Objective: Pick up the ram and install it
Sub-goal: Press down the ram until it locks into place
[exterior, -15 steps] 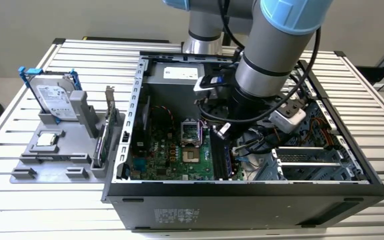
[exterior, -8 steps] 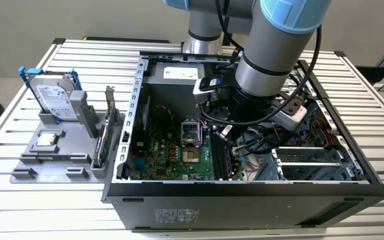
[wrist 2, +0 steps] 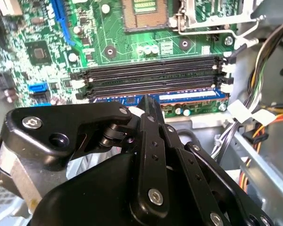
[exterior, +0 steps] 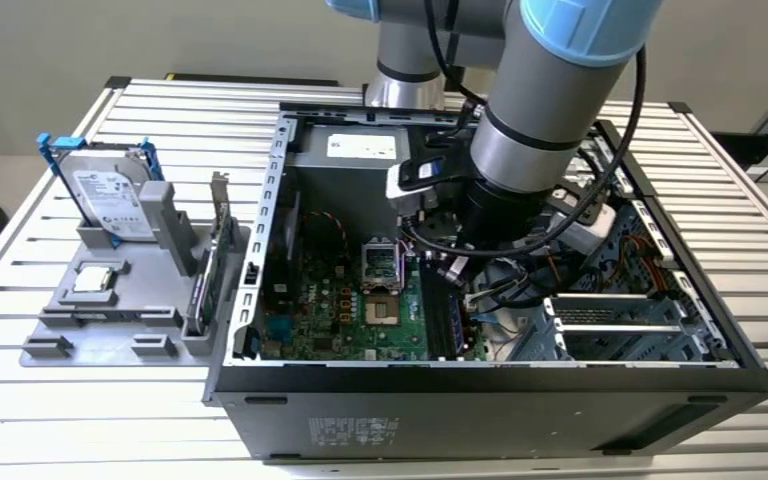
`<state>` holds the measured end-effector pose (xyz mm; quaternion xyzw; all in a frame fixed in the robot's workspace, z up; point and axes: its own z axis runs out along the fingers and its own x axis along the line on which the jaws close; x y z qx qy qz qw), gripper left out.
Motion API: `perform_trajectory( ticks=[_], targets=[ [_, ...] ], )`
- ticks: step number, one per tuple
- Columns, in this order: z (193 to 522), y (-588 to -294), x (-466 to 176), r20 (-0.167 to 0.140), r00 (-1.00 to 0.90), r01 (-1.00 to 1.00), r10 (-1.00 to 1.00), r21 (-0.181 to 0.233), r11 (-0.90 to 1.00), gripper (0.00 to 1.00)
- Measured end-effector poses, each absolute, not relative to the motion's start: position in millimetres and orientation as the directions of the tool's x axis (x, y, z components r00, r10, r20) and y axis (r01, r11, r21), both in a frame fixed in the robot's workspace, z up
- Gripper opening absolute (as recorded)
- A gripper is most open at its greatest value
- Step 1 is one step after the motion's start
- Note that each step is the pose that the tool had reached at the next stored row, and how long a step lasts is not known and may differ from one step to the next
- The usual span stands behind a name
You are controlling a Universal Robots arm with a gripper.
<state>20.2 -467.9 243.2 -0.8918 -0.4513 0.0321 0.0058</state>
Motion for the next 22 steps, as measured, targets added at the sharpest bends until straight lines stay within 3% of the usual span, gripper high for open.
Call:
perform_trajectory(
  ticks=[22],
  targets=[
    [243.0,-466.4,20.2,-0.046,0.333,0.941,0.942,-0.044,-0.335,0.00]
  ],
)
